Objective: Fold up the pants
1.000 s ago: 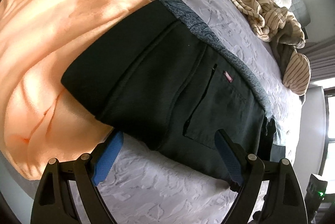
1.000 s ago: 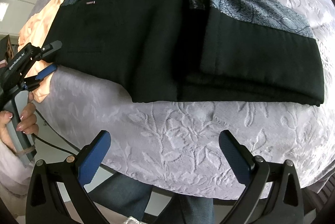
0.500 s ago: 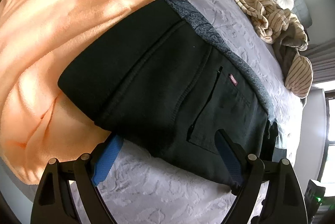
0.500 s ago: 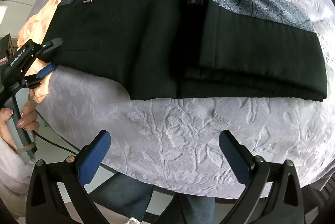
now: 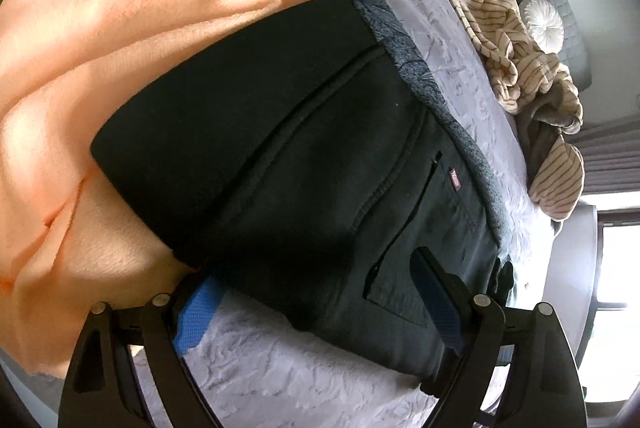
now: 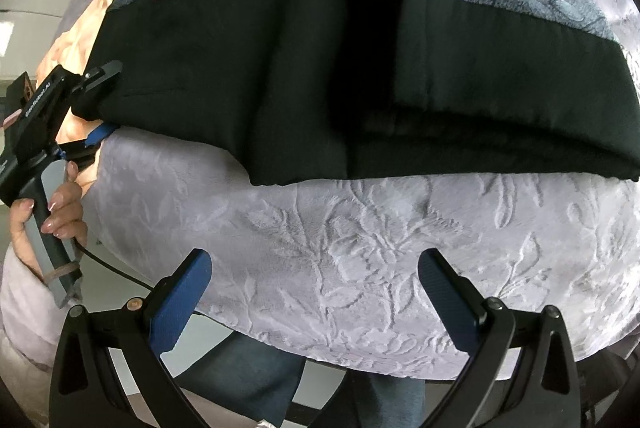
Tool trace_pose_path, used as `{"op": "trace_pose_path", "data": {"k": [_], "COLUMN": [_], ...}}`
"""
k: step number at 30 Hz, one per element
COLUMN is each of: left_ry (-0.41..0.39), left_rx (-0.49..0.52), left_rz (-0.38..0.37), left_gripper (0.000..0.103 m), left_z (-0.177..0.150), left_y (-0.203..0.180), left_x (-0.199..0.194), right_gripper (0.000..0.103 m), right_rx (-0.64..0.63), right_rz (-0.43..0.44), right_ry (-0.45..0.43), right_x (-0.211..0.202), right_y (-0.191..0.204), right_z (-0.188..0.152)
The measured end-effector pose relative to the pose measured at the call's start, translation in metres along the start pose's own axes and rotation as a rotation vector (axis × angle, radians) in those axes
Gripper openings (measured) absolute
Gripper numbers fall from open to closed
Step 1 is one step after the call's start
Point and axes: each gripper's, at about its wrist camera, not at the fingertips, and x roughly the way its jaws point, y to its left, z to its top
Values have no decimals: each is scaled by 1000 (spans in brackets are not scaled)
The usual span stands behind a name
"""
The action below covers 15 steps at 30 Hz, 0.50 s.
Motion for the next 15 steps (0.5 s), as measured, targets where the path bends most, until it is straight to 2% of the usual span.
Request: {"op": "trace_pose_path", "data": {"k": [7,13,15], "left_ry": [-91,-59,-66], "left_rx": [145,113,123], "left_rz": [-41,67,113], "left_gripper": [90,89,81], "left_z": [-5,5,4], "left_y": [-46,-34,-32], "left_x": [-31,-2,4], "right_gripper": [103,103,103], "right_rx": [3,7,1], "right_rz": [25,26,28], "right_ry": [-24,-64,-84], "right_x": [-1,-11,-17], "right_y": [3,1,1], "right_z": [5,22,32]}}
